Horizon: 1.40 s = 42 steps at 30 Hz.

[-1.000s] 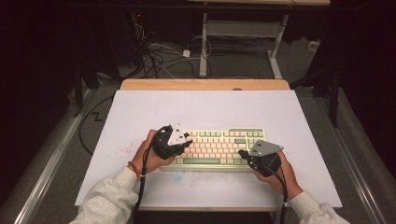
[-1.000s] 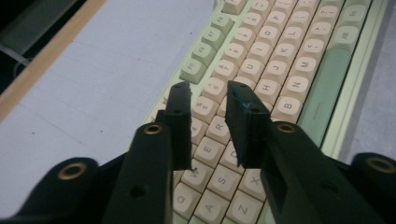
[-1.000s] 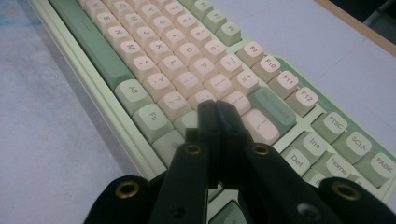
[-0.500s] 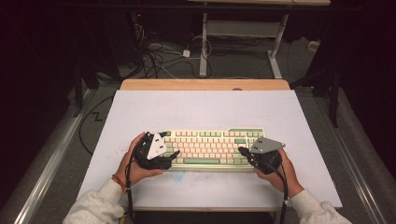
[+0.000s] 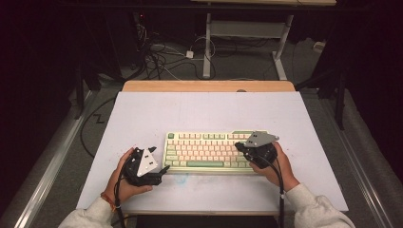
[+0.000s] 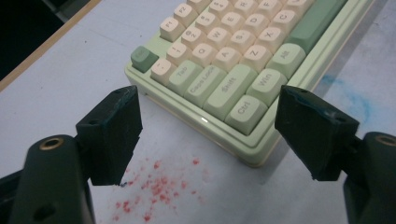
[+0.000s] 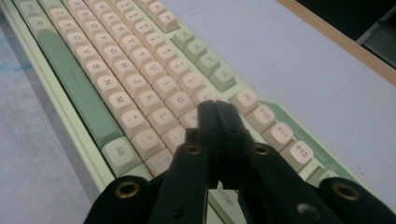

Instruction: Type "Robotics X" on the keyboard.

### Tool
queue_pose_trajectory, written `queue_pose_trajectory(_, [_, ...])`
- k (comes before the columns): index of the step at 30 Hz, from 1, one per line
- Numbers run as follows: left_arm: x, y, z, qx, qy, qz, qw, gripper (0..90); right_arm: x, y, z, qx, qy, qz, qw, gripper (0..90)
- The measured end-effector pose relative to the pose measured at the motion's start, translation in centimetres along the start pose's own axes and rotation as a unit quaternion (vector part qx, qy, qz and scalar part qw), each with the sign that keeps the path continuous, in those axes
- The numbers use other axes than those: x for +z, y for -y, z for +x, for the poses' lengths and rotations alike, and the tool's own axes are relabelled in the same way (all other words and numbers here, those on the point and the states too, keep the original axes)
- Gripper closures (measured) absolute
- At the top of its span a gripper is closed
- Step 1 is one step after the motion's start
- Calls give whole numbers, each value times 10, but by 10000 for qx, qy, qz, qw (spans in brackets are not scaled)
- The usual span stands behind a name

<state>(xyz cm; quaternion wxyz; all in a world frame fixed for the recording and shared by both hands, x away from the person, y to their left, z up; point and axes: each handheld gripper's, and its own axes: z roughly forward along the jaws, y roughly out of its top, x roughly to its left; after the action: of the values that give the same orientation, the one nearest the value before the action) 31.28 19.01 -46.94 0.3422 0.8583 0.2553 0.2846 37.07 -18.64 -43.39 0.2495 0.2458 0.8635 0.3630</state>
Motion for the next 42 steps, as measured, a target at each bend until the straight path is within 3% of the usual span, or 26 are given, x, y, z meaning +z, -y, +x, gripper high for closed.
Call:
queue_pose_trajectory(6, [-3, 8, -1, -98, 22, 115, 9999, 216, 15, -10, 3, -34, -80, 37, 10000, 900])
queue_pose_trajectory(23, [0, 9, -5, -25, 167, 257, 9995, 214, 51, -18, 12, -133, -266, 321, 9990, 900])
queue_pose_trajectory(34, [0, 9, -5, -7, 196, 300, 9994, 216, 54, -16, 14, -149, -289, 431, 9985, 900])
queue_pose_trajectory(42, [0, 9, -5, -36, 226, 299, 9993, 219, 37, -20, 11, -45, -258, 25, 9997, 896])
